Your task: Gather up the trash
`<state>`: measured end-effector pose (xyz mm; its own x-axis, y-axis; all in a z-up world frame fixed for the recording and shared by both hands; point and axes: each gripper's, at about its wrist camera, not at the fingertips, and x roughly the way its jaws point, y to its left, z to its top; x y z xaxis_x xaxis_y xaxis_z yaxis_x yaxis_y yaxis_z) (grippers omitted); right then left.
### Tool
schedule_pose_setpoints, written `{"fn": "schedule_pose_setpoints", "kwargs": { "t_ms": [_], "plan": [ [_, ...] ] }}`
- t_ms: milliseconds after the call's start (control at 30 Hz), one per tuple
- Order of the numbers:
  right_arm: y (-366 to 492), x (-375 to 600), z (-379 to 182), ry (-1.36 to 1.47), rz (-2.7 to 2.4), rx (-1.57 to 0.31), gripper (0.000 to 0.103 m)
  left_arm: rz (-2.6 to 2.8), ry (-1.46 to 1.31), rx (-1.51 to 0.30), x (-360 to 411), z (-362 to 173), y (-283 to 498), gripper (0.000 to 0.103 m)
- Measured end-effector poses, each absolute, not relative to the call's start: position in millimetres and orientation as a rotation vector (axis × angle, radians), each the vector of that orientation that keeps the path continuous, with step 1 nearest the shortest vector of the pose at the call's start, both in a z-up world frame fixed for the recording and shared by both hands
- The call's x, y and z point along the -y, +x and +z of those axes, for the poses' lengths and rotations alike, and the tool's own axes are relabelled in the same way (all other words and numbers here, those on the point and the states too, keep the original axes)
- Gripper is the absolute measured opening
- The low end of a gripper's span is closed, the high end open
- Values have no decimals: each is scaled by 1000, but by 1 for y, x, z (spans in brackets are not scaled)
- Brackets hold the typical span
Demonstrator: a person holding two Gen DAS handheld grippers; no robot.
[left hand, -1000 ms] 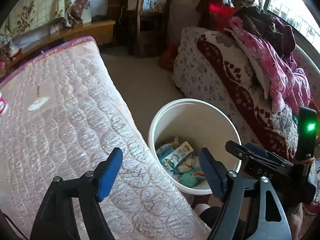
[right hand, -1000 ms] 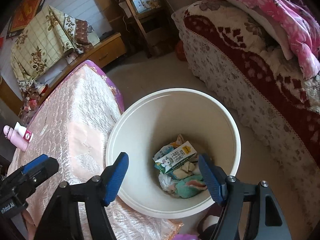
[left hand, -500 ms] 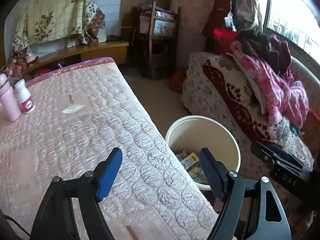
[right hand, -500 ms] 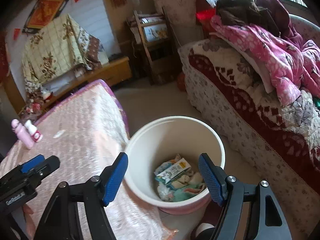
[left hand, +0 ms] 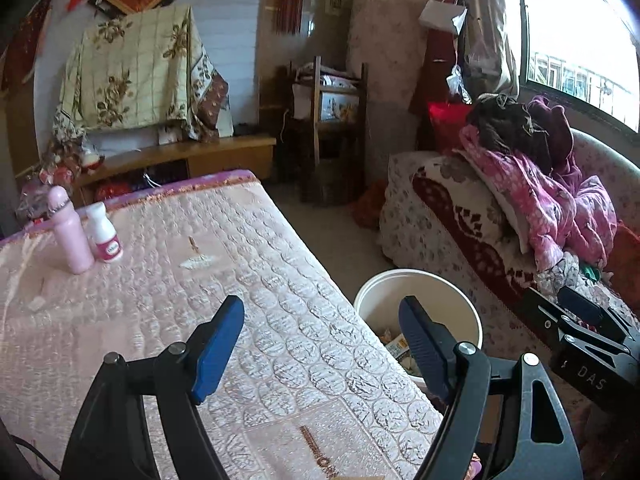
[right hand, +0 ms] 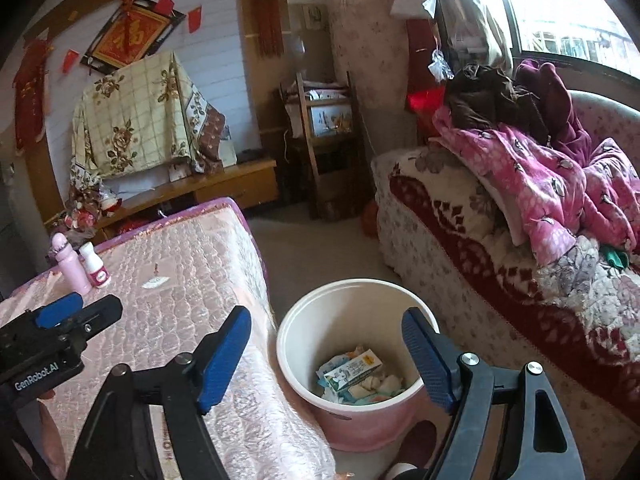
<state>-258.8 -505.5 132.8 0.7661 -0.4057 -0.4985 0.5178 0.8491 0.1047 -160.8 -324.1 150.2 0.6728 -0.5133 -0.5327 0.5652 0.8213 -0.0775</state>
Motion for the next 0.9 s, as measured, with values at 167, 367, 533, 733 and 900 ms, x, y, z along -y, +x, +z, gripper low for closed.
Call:
{"fn": "schedule_pose_setpoints", "kwargs": {
  "t_ms": [167, 367, 533, 733, 900],
  "plan": [
    [-268, 499, 142, 267, -507, -446, 85, -612, 85, -532, 314, 158, -169, 80],
    [-270, 495, 149, 257, -510, -439, 87, -623, 80, -521, 311, 160, -171, 80],
    [-268, 491, 151, 240, -515, -442, 91, -618, 82, -520, 310, 160, -170, 80],
    [-268, 491, 153, 240, -513, -440, 91, -613, 81, -517, 308, 161, -171, 80],
    [-268, 489, 157, 234, -508, -441, 91, -609, 87, -511, 308, 162, -171, 80]
  ]
}}
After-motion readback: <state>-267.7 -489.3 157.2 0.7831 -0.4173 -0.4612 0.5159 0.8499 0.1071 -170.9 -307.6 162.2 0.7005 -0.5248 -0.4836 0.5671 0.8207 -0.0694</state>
